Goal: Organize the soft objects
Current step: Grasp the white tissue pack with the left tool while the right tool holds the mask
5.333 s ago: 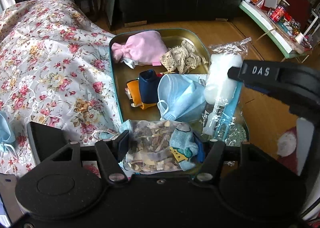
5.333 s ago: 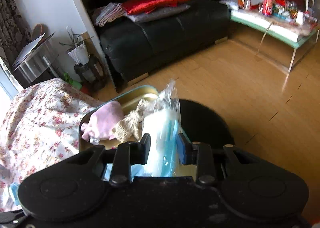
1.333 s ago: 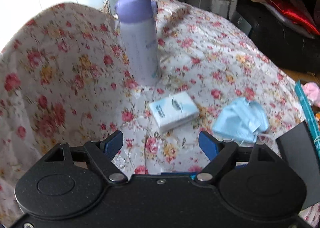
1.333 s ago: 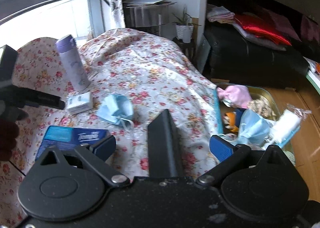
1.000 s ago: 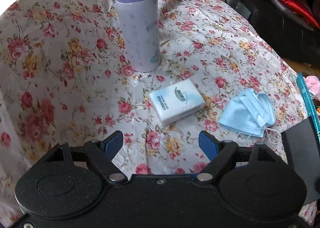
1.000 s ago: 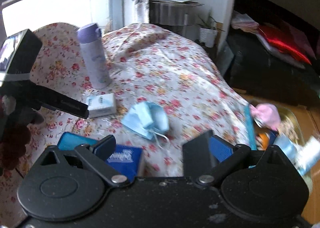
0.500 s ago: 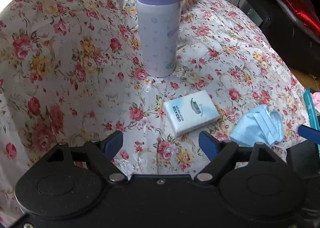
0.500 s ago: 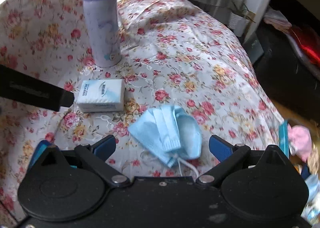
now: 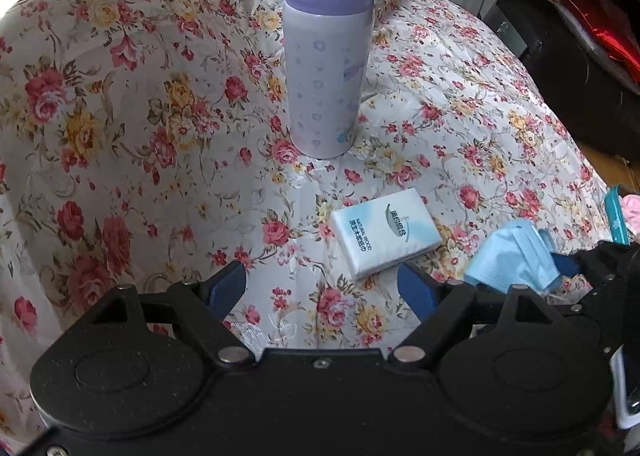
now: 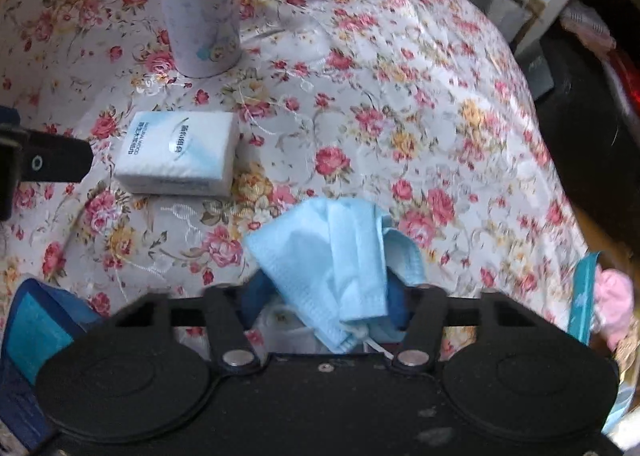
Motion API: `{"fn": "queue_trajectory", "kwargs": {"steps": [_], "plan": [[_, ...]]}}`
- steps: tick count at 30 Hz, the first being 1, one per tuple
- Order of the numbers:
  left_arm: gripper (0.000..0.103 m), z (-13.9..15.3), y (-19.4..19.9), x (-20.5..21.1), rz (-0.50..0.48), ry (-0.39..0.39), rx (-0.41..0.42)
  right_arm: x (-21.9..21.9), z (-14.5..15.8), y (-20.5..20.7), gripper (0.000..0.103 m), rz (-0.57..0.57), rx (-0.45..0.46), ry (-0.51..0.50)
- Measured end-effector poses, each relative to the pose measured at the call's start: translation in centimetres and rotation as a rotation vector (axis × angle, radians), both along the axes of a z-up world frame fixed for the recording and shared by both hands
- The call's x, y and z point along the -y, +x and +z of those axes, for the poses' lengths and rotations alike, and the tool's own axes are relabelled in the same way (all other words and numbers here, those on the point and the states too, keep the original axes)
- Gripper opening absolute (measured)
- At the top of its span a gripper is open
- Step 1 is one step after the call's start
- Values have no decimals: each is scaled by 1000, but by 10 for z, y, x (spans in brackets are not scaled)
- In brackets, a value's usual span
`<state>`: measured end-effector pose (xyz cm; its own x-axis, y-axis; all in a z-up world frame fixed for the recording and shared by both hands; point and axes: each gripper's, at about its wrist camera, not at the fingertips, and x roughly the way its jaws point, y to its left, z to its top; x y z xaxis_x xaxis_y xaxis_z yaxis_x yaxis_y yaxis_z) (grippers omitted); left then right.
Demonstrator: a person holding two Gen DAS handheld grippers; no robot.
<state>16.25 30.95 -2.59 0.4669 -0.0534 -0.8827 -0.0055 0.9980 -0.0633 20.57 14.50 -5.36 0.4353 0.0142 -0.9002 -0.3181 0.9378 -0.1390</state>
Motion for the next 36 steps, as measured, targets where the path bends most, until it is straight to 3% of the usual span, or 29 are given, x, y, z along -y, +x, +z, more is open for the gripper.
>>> {"fn": "queue_trajectory", "kwargs": {"steps": [4, 10, 17, 27, 36], "plan": [[80, -3, 1, 1, -5, 0, -9, 13, 10, -7, 33, -42, 16, 55], [80, -4, 2, 2, -22, -1, -15, 34, 35, -24, 30, -104, 71, 132], [80, -6, 1, 7, -63, 2, -9, 55, 64, -58, 30, -160, 128, 221], [80, -24, 1, 19, -145, 32, 41, 90, 92, -137, 30, -187, 204, 317], [81, -33, 30, 45, -37, 63, -10, 111, 91, -173, 30, -204, 199, 356]]}}
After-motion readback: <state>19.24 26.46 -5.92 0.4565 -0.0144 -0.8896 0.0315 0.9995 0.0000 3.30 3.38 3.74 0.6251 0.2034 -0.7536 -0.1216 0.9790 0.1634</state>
